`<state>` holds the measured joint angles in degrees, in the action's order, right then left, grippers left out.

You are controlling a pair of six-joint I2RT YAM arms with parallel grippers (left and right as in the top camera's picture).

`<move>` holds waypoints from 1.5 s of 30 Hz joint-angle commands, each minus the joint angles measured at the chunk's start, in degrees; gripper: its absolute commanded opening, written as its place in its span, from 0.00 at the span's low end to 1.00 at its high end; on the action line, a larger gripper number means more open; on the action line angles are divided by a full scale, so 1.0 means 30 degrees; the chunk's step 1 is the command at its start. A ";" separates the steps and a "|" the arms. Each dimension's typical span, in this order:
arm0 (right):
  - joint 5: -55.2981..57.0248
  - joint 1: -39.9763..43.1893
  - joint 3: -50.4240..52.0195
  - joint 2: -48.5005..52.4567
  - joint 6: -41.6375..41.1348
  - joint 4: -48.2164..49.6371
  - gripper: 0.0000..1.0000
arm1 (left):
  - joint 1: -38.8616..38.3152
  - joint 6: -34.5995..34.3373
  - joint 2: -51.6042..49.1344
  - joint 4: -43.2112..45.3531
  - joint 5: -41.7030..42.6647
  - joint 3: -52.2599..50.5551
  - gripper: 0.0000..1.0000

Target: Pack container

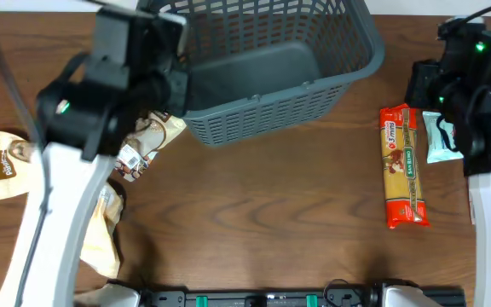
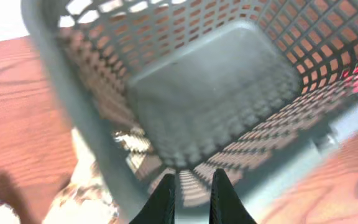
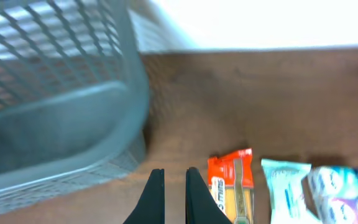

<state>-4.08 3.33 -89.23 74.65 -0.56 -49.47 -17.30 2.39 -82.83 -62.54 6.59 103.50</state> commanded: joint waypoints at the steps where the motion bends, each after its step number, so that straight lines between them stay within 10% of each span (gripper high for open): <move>1: -0.0459 -0.0597 -0.1093 -0.0612 0.0816 0.0000 0.01 | -0.0066 -0.0597 0.1632 -0.0954 -0.1078 0.0583 0.09; 11: -0.1581 -0.2463 -0.2550 0.1049 0.1931 0.0597 0.01 | -0.1770 -0.3657 0.1304 -0.4575 -0.1078 -0.0809 0.06; 45: -0.1632 -0.3628 -0.5967 1.0018 0.2222 -0.5297 0.01 | -0.2543 -0.5195 -0.0962 0.0954 -0.2390 -0.6841 0.06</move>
<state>-9.96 -7.29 -106.65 103.88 5.30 -64.82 -24.82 -12.49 -85.73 -59.70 2.37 82.89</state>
